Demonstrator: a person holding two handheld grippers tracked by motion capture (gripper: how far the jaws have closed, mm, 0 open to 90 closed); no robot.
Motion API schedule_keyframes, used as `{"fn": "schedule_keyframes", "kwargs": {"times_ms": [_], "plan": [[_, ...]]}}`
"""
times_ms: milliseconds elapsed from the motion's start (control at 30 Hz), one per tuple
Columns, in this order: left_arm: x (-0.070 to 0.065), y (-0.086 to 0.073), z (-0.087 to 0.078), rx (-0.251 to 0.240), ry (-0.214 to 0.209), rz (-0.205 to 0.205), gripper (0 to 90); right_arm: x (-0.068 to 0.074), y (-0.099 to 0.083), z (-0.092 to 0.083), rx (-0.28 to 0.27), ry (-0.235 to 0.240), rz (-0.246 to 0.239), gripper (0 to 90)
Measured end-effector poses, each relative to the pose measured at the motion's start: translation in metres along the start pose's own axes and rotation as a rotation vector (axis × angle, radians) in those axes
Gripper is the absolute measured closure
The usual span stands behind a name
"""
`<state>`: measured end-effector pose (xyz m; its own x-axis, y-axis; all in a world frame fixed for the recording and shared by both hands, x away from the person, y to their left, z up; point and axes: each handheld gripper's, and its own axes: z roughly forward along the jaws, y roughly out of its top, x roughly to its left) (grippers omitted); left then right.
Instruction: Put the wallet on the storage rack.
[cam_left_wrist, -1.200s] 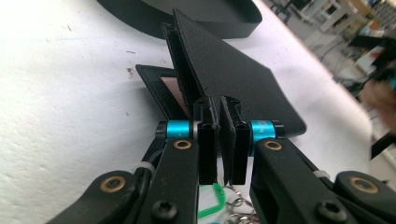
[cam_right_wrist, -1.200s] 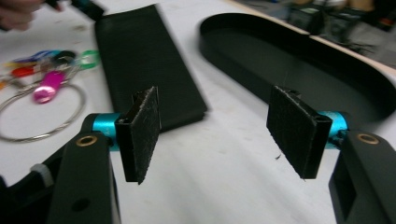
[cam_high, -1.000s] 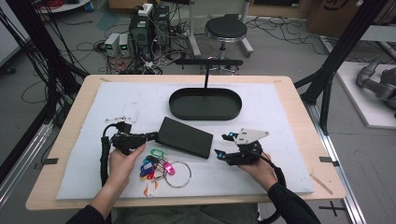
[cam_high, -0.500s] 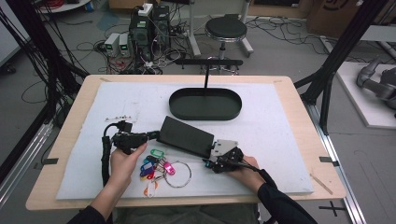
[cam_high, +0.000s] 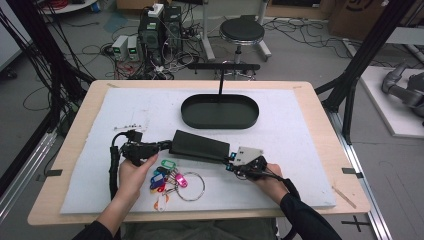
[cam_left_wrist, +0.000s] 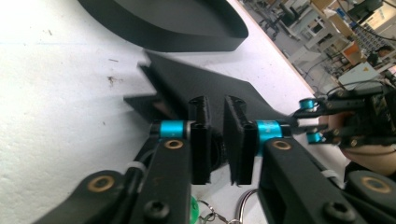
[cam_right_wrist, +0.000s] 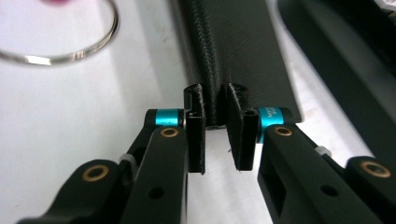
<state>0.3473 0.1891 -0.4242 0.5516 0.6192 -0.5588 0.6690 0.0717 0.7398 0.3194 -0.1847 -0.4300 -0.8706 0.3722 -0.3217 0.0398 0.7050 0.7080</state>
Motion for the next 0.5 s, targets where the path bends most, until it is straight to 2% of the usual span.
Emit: {"fn": "schedule_keyframes", "kwargs": {"times_ms": [67, 100, 200, 233, 267, 300, 333, 367, 400, 433, 500], "plan": [[0.0, 0.0, 0.0, -0.017, -0.006, 0.016, 65.1, -0.007, 0.0, -0.007, -0.029, 0.019, 0.028, 80.8], [0.0, 0.001, -0.001, -0.027, -0.01, 0.039, 61.7, -0.009, 0.001, -0.01, -0.037, 0.03, 0.041, 80.9], [-0.002, 0.004, -0.005, -0.083, -0.048, 0.149, 51.5, -0.018, 0.001, -0.02, -0.082, 0.067, 0.078, 81.0], [-0.004, 0.005, -0.007, -0.091, -0.066, 0.196, 47.8, -0.022, 0.001, -0.024, -0.099, 0.094, 0.105, 81.0], [-0.006, 0.007, -0.008, -0.089, -0.072, 0.252, 47.8, -0.022, 0.001, -0.024, -0.099, 0.094, 0.105, 81.0], [-0.009, 0.007, -0.008, -0.087, -0.076, 0.322, 44.6, -0.025, 0.001, -0.028, -0.102, 0.108, 0.115, 81.1], [-0.013, 0.007, -0.008, -0.076, -0.072, 0.394, 44.6, -0.025, 0.001, -0.028, -0.102, 0.108, 0.115, 81.1], [-0.016, 0.005, -0.007, -0.059, -0.068, 0.466, 43.9, -0.029, 0.001, -0.031, -0.116, 0.128, 0.146, 81.0], [-0.02, 0.004, -0.005, -0.038, -0.062, 0.533, 43.9, -0.029, 0.001, -0.031, -0.116, 0.128, 0.146, 81.0], [-0.023, 0.002, -0.003, -0.023, -0.056, 0.586, 43.9, -0.032, 0.0, -0.033, -0.12, 0.141, 0.164, 81.0], [-0.027, 0.0, 0.002, -0.009, -0.041, 0.664, 43.8, -0.036, -0.001, -0.035, -0.131, 0.161, 0.201, 81.0]]}}
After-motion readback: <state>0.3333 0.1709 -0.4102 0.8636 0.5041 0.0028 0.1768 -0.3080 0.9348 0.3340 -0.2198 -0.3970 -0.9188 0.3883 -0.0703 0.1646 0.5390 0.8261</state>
